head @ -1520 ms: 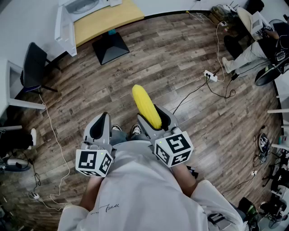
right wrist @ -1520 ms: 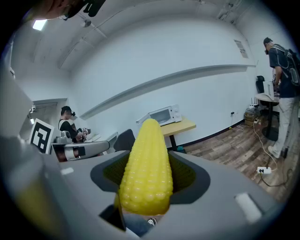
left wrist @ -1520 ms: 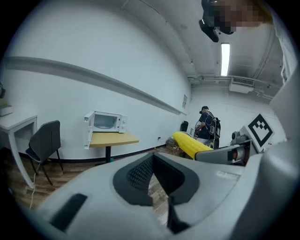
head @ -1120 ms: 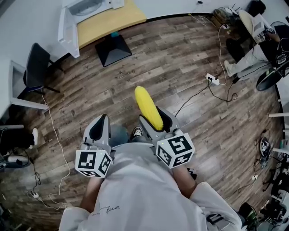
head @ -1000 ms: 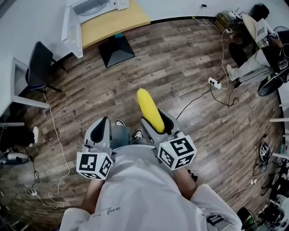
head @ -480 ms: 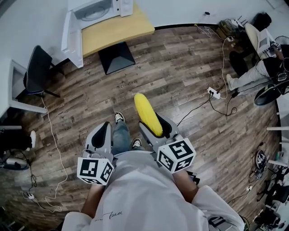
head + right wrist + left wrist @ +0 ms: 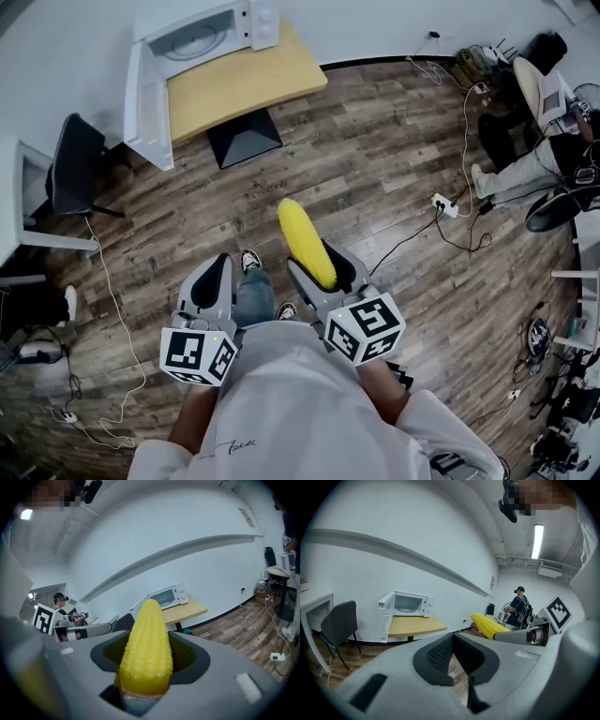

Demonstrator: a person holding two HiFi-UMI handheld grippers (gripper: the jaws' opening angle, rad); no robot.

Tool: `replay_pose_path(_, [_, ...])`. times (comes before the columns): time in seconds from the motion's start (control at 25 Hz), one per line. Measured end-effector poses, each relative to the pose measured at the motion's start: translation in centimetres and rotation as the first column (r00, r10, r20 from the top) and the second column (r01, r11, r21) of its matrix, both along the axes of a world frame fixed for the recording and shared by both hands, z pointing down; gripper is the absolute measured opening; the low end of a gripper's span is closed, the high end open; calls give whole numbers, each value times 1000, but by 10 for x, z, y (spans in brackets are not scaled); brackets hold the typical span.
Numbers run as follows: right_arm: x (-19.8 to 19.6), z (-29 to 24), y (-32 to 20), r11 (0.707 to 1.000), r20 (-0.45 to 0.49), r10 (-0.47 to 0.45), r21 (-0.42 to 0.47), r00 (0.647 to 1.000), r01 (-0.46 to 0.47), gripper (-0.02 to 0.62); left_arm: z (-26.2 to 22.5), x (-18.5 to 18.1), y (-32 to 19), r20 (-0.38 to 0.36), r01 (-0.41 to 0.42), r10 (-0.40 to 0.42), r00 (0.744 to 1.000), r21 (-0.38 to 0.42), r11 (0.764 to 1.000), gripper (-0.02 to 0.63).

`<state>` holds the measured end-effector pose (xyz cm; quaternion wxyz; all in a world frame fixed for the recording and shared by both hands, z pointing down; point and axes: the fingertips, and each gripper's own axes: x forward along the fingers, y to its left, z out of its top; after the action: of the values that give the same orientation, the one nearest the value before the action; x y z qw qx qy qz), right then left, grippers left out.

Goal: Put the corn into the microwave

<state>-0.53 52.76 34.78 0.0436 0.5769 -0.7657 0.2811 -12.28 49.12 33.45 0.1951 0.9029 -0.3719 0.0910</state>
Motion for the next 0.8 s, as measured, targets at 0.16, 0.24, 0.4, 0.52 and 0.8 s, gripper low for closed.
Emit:
replay_pose_path(0.16, [2,-2,-33,1000,7,19,-8,1000,-19,265,-5,1,-37,5,-13,13,1000,1,1000,-11])
replay_pose_path(0.24, [1,-2,-49,1000,9,27,-13,1000,-27,264,-6,-1,-53,3,-19,19,1000,0,1000,-11])
replay_pose_path(0.4, [-4,-5,-78,999,10,35,-18,999,-35,265,-10,-6,-82,-8,-28,28,1000,-1,1000,-11])
replay_pose_path(0.52, [-11,-9,-102,999,9,35,-10,999,-35,265,-12,-12,-105,-17,-34,34,999,7,999,-11])
replay_pose_path(0.8, [-32,-19,-155,999,-19,32,20,999,-32,265,-19,-31,-155,-46,-43,44,998,29,999,-11])
